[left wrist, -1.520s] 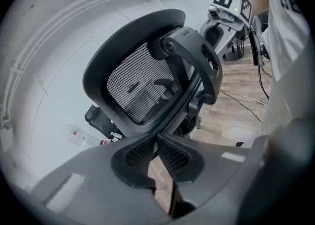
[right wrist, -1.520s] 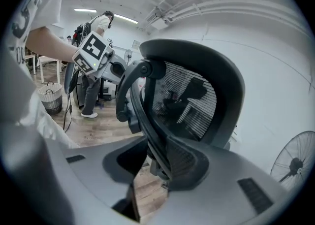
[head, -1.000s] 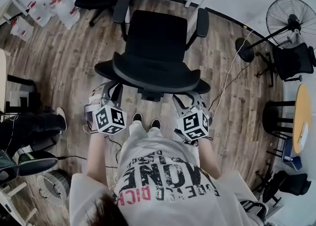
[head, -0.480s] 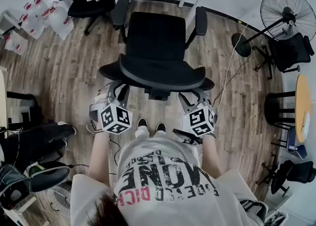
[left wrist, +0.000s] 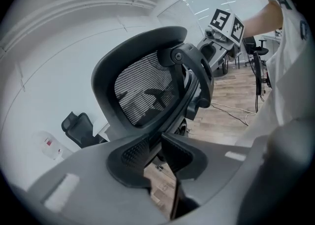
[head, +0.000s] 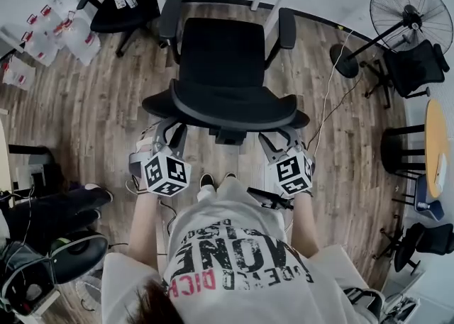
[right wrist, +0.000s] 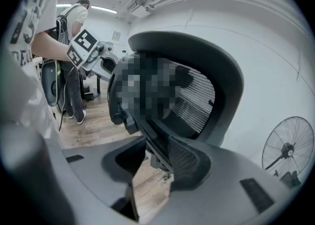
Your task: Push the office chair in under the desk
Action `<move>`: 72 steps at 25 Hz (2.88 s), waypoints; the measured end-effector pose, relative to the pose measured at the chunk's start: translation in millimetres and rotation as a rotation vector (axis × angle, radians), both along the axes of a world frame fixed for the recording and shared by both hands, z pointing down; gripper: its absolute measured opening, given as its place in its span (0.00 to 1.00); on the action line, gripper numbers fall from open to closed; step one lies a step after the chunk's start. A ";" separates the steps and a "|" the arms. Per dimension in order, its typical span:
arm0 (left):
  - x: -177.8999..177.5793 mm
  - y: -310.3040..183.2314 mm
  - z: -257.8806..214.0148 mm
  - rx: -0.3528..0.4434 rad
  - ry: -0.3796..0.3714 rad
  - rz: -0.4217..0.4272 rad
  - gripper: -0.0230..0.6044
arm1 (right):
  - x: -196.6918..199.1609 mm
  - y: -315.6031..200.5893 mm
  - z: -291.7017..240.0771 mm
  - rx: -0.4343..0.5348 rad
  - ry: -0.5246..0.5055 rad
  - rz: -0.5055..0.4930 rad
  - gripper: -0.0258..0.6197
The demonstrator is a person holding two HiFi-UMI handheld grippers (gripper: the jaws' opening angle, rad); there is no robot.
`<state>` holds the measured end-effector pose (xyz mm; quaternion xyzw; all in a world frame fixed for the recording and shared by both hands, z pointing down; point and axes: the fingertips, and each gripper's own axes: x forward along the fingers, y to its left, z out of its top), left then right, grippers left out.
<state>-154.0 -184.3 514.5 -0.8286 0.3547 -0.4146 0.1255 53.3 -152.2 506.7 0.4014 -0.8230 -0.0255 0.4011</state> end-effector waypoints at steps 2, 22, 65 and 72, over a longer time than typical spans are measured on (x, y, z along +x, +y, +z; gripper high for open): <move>1.4 -3.9 -3.5 -0.010 0.009 -0.011 0.18 | 1.1 -4.7 -1.3 -0.004 -0.007 0.000 0.25; 15.9 -25.1 -4.2 -0.040 -0.018 -0.099 0.18 | 17.2 -30.1 -2.1 -0.025 -0.045 -0.032 0.26; 44.1 -104.4 2.9 -0.044 0.051 -0.142 0.17 | 47.7 -108.6 0.0 -0.017 -0.049 0.022 0.28; 46.9 -111.7 0.1 -0.053 0.066 -0.141 0.17 | 50.5 -115.6 1.0 -0.016 -0.044 0.043 0.28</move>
